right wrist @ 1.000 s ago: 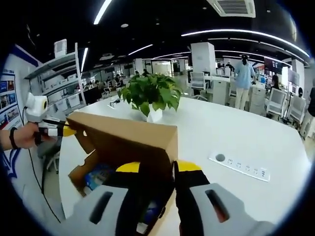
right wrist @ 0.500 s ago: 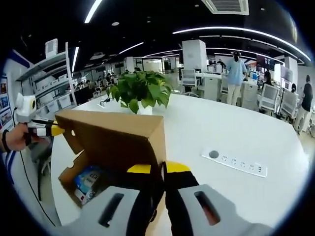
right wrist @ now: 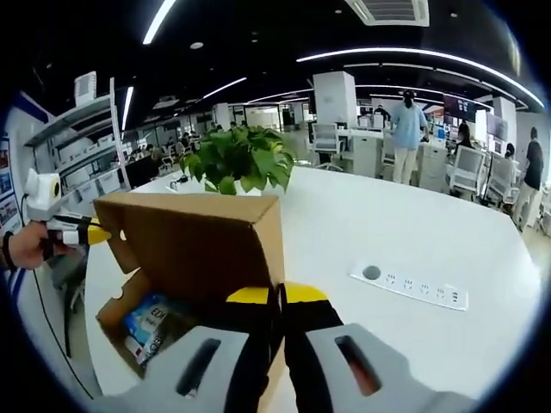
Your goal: Operate the shoe box by opening the lid, removing the specified soft item, and placing it in the target area until the item is outside and the box remains undamaged.
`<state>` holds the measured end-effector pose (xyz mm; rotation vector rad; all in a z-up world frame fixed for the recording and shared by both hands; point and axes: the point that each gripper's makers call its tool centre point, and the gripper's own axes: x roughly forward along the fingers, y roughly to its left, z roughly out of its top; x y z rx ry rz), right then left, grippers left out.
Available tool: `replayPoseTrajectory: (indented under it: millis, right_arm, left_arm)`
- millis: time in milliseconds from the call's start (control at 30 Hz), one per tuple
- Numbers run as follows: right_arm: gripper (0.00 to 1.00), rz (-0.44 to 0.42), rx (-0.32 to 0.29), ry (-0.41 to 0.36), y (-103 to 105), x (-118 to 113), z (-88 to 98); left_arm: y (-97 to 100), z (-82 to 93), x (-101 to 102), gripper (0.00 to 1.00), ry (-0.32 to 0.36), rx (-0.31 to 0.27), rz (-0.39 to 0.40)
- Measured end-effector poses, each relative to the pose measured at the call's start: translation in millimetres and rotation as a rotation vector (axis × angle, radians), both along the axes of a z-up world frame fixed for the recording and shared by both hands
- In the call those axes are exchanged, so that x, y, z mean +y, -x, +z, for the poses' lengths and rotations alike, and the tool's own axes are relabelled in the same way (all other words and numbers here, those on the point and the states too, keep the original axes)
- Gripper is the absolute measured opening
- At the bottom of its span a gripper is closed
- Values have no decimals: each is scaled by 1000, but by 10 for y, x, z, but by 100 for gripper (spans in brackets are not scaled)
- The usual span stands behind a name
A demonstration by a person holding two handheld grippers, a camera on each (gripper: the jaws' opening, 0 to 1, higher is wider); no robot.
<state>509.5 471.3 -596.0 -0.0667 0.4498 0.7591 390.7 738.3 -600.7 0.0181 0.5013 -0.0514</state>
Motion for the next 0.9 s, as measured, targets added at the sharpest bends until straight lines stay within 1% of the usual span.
replayPoseTrajectory:
  millis: [100,167,367,500,667,900]
  right_arm:
    - [1,0,6,7,-11,2,-42]
    - [1,-4,15,8,-26,4,-73]
    - [1,-12,28,1,-80,22,-130]
    - [1,-14,46,5,-106,29,-204]
    - [1,-25,54,-7,-159,55,-221]
    - [0,-32,69,1,-220,87,-278]
  left_arm:
    - [-19,-38,13,3,-2,7,-1]
    - [-19,-103,17,3,-11,27,-6]
    - [-49,-247,24,3,-12,57,-10]
    - [-59,-273,33,3,-10,64,-12]
    - [-91,-299,37,3,-21,72,-17]
    - [-159,-315,71,3,-21,73,-19]
